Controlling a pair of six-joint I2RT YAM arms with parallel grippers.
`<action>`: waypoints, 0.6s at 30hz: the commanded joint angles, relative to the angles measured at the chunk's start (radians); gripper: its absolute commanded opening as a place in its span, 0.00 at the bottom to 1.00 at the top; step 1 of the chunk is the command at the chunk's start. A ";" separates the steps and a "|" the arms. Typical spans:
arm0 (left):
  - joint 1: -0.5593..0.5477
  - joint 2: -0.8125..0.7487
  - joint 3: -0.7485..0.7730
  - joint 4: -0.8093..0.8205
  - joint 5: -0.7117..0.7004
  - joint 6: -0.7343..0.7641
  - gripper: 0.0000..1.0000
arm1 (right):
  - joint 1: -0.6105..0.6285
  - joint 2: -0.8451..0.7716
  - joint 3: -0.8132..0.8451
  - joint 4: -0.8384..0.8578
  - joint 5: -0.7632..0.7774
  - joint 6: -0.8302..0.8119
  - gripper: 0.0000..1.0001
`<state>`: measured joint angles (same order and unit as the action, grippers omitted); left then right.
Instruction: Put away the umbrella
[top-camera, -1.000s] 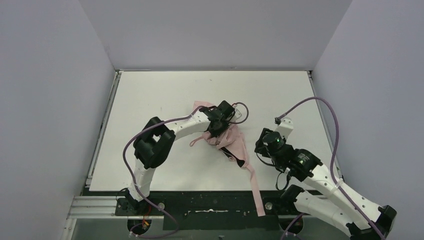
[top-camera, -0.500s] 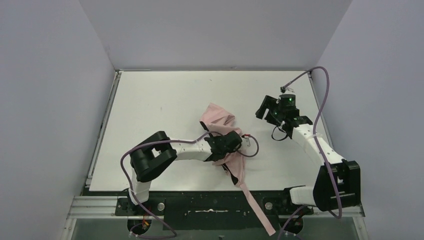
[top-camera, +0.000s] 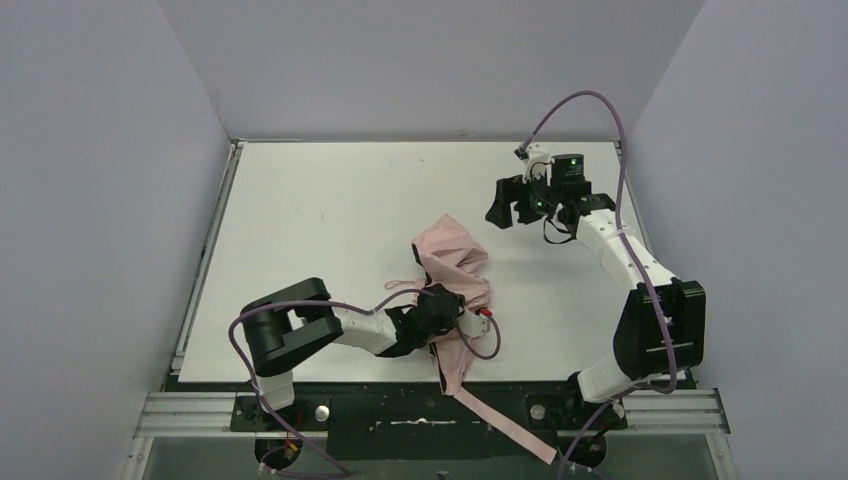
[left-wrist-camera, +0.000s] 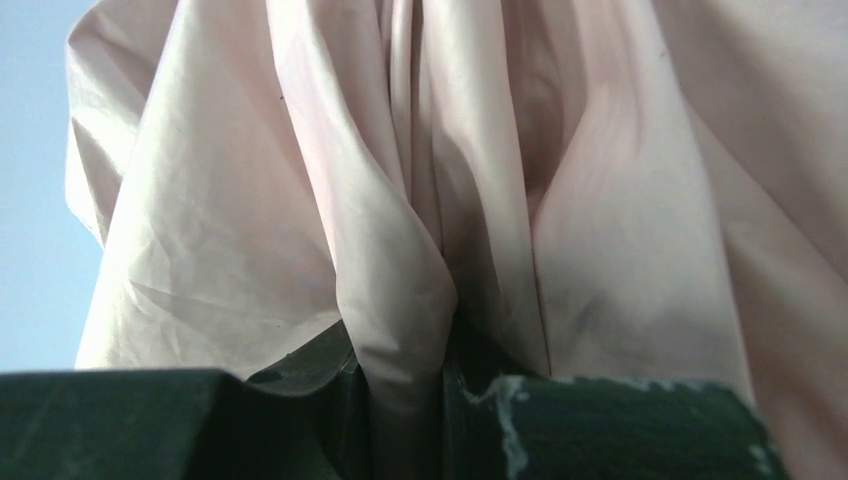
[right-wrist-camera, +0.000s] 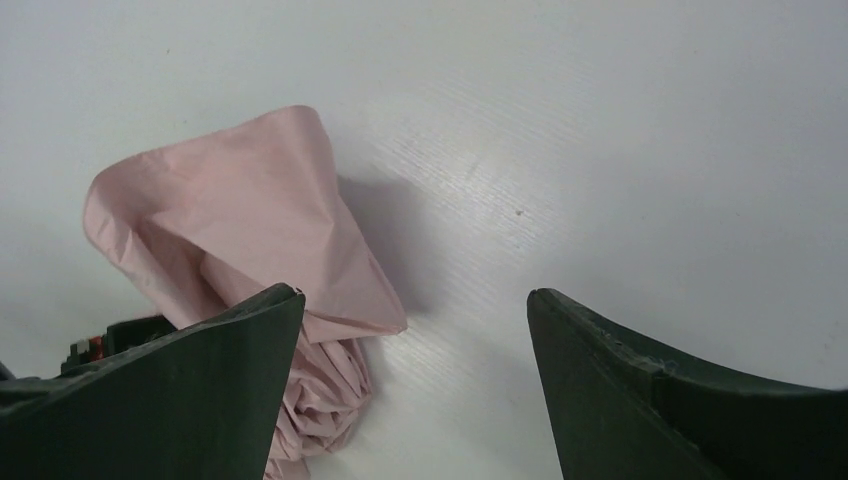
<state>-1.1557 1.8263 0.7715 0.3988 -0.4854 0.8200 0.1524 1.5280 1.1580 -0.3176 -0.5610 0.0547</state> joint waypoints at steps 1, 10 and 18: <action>0.000 0.002 -0.059 0.136 0.038 0.087 0.00 | 0.059 0.005 0.094 -0.319 -0.115 -0.297 0.87; 0.001 0.020 -0.114 0.292 -0.003 0.115 0.00 | 0.142 0.084 0.101 -0.494 -0.096 -0.354 0.89; 0.001 0.018 -0.115 0.281 0.018 0.102 0.00 | 0.182 0.044 0.007 -0.446 -0.150 -0.293 0.90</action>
<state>-1.1561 1.8332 0.6609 0.6415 -0.4755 0.9207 0.3084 1.6211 1.1877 -0.7849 -0.6621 -0.2584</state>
